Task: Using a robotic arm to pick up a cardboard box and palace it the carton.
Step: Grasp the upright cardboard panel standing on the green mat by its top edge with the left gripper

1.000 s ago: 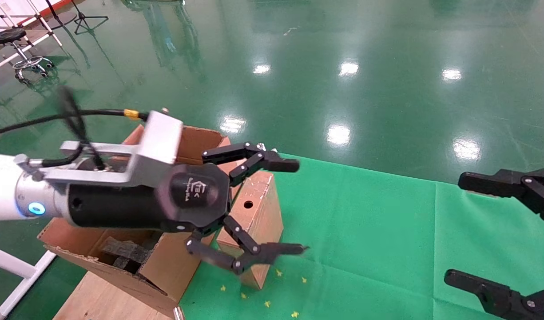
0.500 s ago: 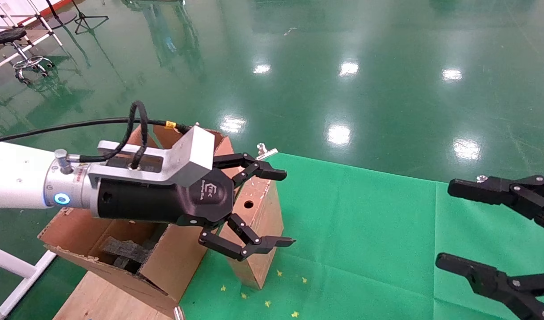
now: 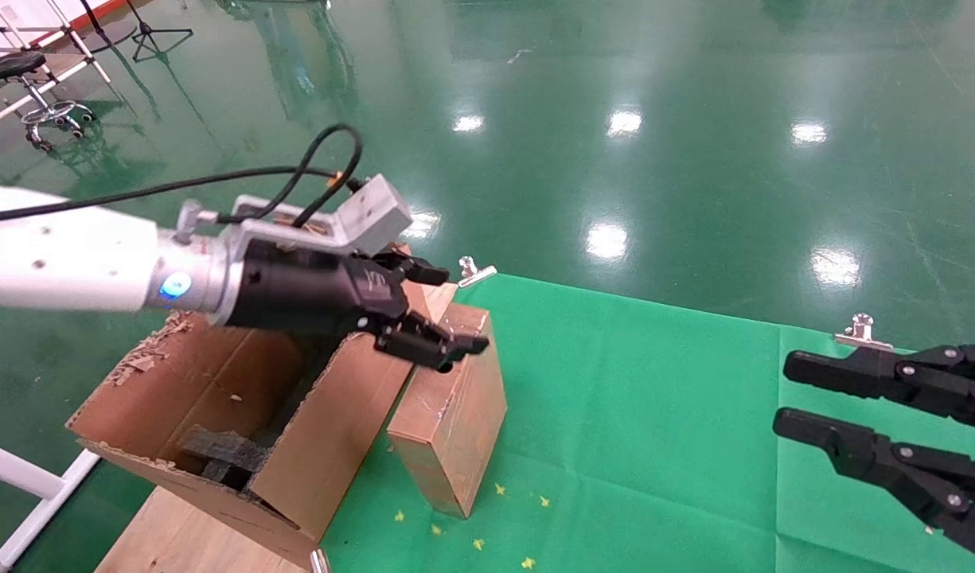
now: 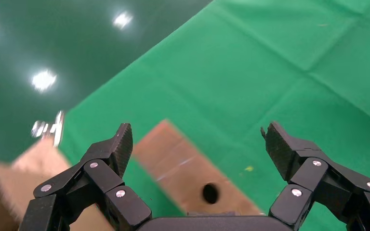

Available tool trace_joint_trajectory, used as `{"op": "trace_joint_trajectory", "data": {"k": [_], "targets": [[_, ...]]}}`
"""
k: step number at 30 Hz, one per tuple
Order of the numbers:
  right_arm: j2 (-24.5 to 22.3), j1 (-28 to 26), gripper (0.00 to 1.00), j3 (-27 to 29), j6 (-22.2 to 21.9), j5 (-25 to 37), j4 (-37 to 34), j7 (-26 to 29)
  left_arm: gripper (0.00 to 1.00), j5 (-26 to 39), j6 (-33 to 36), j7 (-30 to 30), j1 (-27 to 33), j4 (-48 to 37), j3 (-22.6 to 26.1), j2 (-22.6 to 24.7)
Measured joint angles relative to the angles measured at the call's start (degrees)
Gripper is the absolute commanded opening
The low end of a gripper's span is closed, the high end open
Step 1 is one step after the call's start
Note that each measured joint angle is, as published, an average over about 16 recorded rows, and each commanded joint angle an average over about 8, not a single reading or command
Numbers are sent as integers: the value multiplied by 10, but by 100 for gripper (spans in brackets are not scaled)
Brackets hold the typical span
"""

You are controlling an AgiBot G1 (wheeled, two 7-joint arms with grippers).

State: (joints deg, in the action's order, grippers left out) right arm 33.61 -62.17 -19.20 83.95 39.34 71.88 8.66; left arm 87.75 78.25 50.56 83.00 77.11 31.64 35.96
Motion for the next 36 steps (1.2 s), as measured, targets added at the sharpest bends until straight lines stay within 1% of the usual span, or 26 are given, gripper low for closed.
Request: {"op": "trace_joint_trajectory", "data": {"k": [4,7,11,15,19,24,34,35,36], "targets": [[0,0,0,0,0,0,0,0,100,59,23,107,41,1,27,24],[0,0,0,0,0,0,0,0,100,93,47,174,67,1,46,43],[0,0,0,0,0,0,0,0,100,124,75,245,92,2,71,65],[0,0,0,0,0,0,0,0,100,146,94,294,107,3,94,83],[0,0,0,0,0,0,0,0,100,162,101,324,114,3,118,97],[0,0,0,0,0,0,0,0,100,174,99,346,115,4,142,108],[0,0,0,0,0,0,0,0,100,181,91,361,113,5,170,118],[0,0,8,0,0,0,0,0,100,181,91,361,112,5,172,118],[0,0,20,0,0,0,0,0,100,181,90,361,112,5,173,118]]}}
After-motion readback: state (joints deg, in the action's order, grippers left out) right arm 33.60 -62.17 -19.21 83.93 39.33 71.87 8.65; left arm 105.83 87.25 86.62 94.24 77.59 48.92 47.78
